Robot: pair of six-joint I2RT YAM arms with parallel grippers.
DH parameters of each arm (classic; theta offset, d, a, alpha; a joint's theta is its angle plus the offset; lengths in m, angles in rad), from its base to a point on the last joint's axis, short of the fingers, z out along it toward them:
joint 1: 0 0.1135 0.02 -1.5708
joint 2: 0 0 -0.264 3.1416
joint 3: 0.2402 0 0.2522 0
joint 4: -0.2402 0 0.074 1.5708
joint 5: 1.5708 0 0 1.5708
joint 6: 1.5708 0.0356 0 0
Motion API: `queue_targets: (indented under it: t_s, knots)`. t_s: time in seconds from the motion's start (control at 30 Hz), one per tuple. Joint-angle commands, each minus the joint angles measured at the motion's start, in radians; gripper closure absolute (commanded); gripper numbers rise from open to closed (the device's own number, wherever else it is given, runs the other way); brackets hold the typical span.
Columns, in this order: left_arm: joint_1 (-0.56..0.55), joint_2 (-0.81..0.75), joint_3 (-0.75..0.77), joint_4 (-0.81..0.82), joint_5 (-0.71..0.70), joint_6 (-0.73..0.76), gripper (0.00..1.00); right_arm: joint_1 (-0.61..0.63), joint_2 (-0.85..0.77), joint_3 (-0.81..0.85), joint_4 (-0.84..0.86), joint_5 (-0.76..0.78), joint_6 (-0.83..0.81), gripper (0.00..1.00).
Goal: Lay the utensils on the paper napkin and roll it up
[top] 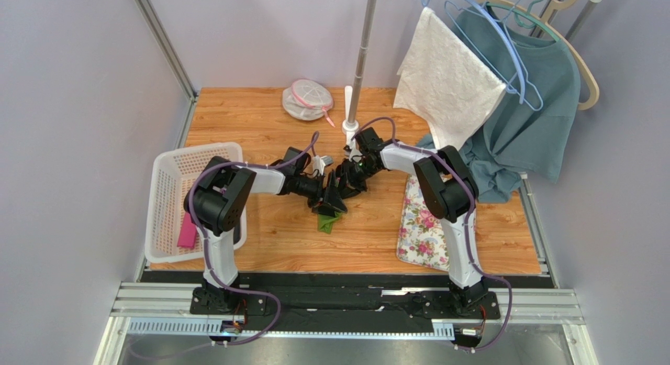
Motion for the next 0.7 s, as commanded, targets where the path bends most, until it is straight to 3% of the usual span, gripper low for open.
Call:
queue_targets:
  t_s: [0.0,0.27,0.33,0.43,0.47,0.57,0.67]
  knots:
    - [0.011,-0.083,-0.02,0.052,-0.098,0.019,0.32,0.006,0.037,-0.002,-0.077,0.147,-0.083,0.92]
    - [0.044,-0.329,-0.04,-0.052,-0.085,0.0,0.31,0.009,0.046,-0.005,-0.092,0.19,-0.137,0.94]
    - [0.075,-0.356,-0.058,-0.095,-0.085,-0.029,0.36,0.008,0.045,-0.007,-0.092,0.188,-0.142,0.94]
    - [0.098,-0.34,-0.117,-0.072,-0.038,-0.089,0.51,0.009,0.042,-0.007,-0.089,0.19,-0.145,0.94]
    - [0.098,-0.331,-0.126,-0.072,-0.038,-0.092,0.61,0.009,0.042,-0.005,-0.088,0.19,-0.145,0.94]
    - [0.089,-0.272,-0.112,-0.075,-0.018,-0.095,0.74,0.011,0.043,-0.002,-0.086,0.193,-0.145,0.95]
    - [0.052,-0.212,-0.065,-0.169,-0.013,-0.031,0.77,0.017,0.045,0.004,-0.091,0.204,-0.146,0.95]
